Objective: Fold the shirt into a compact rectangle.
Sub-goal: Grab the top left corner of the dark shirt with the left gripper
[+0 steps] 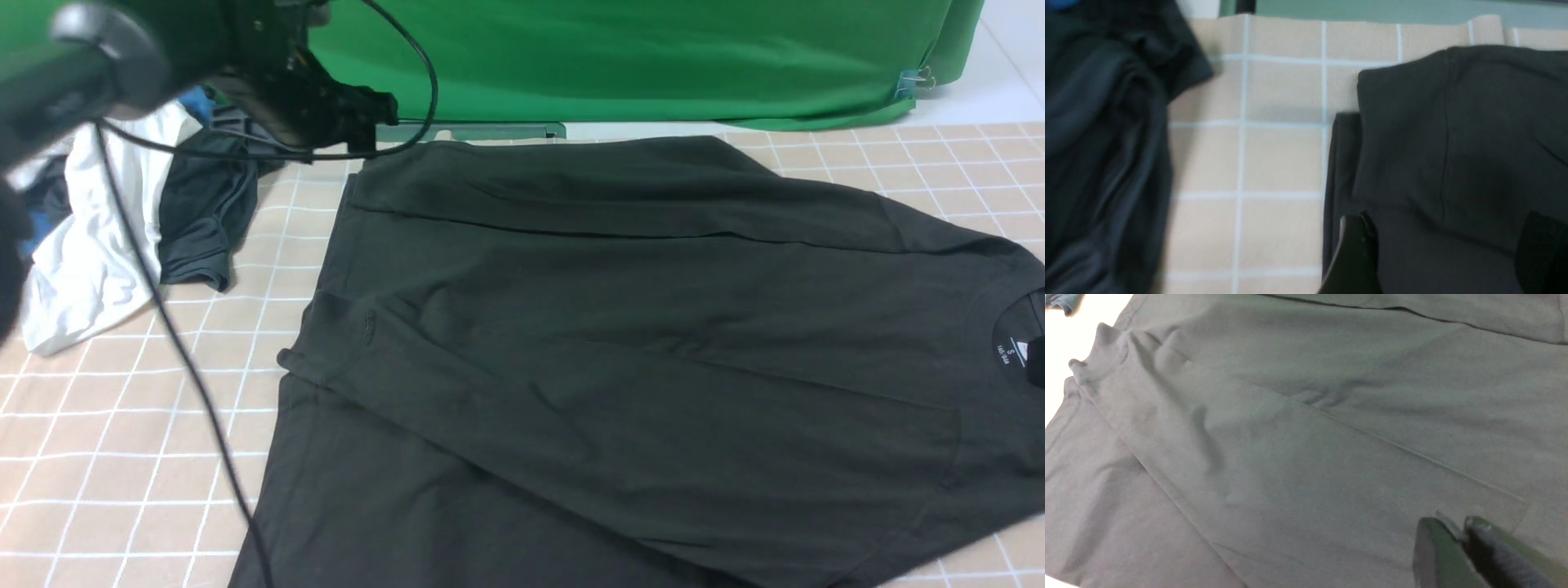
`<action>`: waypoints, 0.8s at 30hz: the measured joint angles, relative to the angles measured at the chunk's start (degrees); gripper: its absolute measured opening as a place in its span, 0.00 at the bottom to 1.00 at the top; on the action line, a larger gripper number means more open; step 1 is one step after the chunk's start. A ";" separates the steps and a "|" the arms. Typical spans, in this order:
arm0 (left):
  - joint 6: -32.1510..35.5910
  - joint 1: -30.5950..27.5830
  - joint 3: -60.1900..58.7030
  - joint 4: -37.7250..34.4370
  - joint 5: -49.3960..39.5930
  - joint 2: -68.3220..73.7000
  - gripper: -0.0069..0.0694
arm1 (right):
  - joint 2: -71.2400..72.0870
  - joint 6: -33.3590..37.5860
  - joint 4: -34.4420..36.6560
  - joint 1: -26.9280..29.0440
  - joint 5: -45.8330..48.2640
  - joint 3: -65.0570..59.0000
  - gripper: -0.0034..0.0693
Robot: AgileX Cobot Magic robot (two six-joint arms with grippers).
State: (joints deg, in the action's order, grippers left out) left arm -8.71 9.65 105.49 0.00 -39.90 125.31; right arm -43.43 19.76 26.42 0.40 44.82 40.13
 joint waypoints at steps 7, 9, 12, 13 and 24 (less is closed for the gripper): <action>0.11 0.00 7.54 -1.28 -1.00 8.88 0.66 | 0.00 0.00 0.04 0.00 -0.40 0.00 0.22; 0.11 0.00 8.25 -1.53 -0.26 10.18 0.65 | 0.00 0.00 0.04 0.00 -0.40 0.00 0.23; 0.11 0.00 8.40 -1.70 1.21 11.07 0.65 | 0.00 0.00 0.04 0.00 -0.60 0.00 0.23; 0.11 0.00 8.40 -1.83 1.39 11.33 0.63 | 0.00 0.00 0.04 0.00 -0.78 0.00 0.23; 2.70 -0.03 8.96 -2.07 3.09 13.08 0.25 | 0.00 0.00 0.04 0.00 -0.99 0.00 0.23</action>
State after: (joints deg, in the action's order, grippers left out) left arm -6.01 9.62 114.45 -2.07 -36.81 138.39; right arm -43.43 19.76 26.45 0.40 43.83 40.13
